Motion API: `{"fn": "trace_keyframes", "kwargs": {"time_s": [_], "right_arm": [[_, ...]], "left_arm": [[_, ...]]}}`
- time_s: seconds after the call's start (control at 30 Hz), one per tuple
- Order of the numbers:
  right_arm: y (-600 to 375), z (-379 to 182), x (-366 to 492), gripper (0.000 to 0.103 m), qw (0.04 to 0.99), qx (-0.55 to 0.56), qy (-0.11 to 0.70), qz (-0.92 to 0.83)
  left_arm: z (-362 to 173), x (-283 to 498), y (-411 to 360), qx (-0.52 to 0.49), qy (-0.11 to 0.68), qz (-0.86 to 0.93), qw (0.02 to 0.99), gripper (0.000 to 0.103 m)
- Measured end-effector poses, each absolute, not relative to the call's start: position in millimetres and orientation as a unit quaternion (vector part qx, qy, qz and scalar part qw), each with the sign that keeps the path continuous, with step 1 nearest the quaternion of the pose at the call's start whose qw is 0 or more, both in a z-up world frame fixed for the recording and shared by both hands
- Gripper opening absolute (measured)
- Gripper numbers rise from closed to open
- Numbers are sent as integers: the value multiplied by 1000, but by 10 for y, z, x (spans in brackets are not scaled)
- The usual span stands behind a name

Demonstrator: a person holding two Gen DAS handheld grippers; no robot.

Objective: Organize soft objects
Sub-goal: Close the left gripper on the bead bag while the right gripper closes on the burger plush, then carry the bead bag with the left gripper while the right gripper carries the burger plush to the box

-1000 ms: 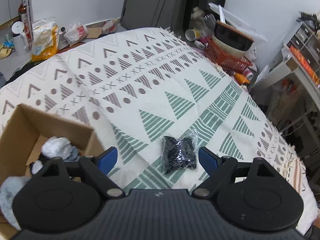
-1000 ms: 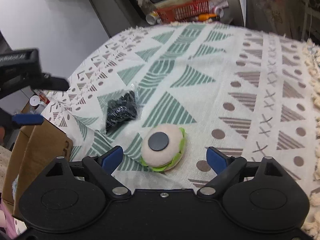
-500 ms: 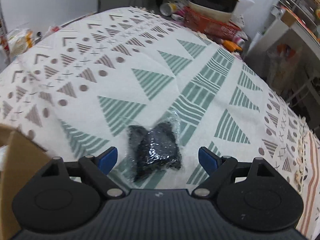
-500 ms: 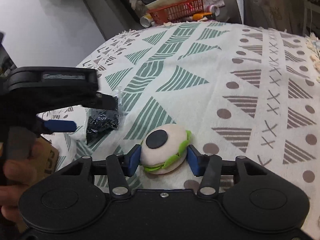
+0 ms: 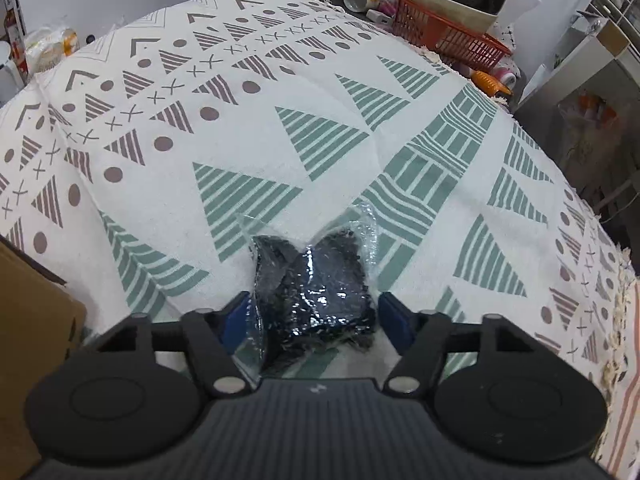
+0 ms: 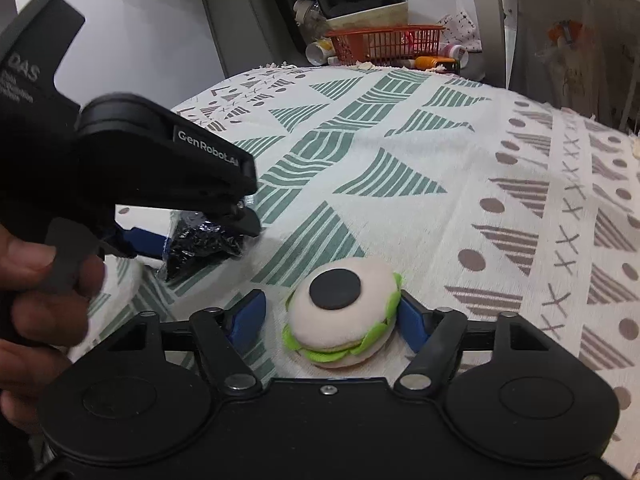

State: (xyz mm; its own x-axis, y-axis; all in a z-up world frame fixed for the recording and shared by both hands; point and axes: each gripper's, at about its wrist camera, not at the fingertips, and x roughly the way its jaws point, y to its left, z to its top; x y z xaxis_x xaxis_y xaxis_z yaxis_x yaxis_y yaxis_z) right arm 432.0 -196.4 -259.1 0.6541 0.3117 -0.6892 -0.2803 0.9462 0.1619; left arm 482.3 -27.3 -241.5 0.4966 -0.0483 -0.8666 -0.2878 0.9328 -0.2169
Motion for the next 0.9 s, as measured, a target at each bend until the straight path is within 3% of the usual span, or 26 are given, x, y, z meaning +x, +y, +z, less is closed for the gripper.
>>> {"fn": "trace_keyframes", "kwargs": {"time_s": [0.13,0.5,0.9], "right_arm": [[-1958,-2567,4332,50,912,-3,381,151],[-2051,-2414,4132,48,913,-8,389,120],[-2093,-1769,3674,48,920,38,367,134]], "left_arm": [[-2355,4811,-335,-155,497,76,850,49],[-2027,4469,-293,-170,484,65,856,47],[-1358,3995,-227,-155,449,52,879,47]]}}
